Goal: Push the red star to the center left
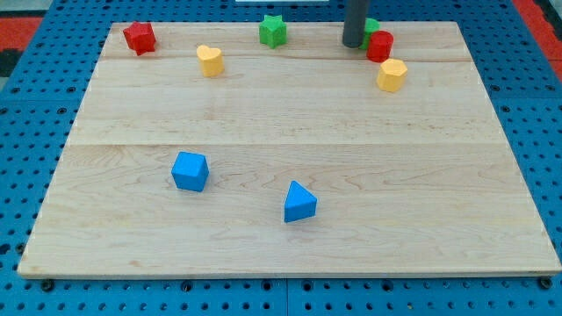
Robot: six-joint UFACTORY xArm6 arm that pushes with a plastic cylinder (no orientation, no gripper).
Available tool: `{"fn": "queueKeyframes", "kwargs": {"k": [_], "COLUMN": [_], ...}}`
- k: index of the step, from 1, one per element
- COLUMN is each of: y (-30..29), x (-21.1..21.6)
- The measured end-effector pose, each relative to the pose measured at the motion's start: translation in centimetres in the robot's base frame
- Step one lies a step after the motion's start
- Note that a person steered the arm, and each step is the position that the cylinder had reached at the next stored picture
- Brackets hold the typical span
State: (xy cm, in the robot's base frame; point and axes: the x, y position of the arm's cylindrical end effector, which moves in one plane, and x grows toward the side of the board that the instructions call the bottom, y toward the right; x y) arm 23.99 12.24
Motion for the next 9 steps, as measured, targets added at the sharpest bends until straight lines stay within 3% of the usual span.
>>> {"fn": "queueKeyframes", "kwargs": {"k": [2, 4, 5, 6, 8, 9], "y": [0.1, -1.2, -6.3, 1.9, 13.9, 17.8], "x": [0.2, 8.1, 13.2, 14.5, 4.3, 2.5]}}
